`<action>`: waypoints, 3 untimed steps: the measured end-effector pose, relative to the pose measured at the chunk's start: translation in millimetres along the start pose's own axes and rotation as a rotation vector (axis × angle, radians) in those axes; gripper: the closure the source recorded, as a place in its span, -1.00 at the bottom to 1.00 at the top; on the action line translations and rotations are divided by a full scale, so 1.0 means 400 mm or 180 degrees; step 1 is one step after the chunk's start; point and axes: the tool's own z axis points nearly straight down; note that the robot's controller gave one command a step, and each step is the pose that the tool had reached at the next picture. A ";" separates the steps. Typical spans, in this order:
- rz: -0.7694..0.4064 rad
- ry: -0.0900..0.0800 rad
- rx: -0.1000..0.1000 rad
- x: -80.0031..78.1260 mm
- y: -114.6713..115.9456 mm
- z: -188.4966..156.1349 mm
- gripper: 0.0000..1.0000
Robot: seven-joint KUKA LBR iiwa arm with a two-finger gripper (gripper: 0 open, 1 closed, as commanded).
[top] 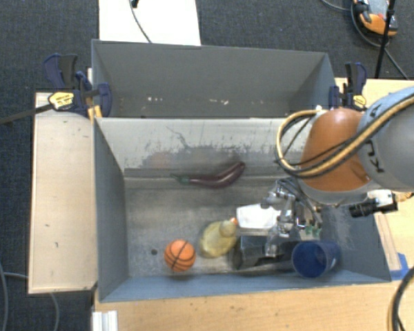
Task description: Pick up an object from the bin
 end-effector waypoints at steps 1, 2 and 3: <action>0.0354 -0.0139 -0.0029 -0.032 0.072 0.050 1.00; 0.0353 -0.0137 -0.0030 -0.032 0.072 0.050 1.00; 0.0351 -0.0129 -0.0028 -0.032 0.072 0.047 1.00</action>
Offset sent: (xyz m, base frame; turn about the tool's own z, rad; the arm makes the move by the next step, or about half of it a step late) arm 0.0000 0.0000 0.0000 0.0000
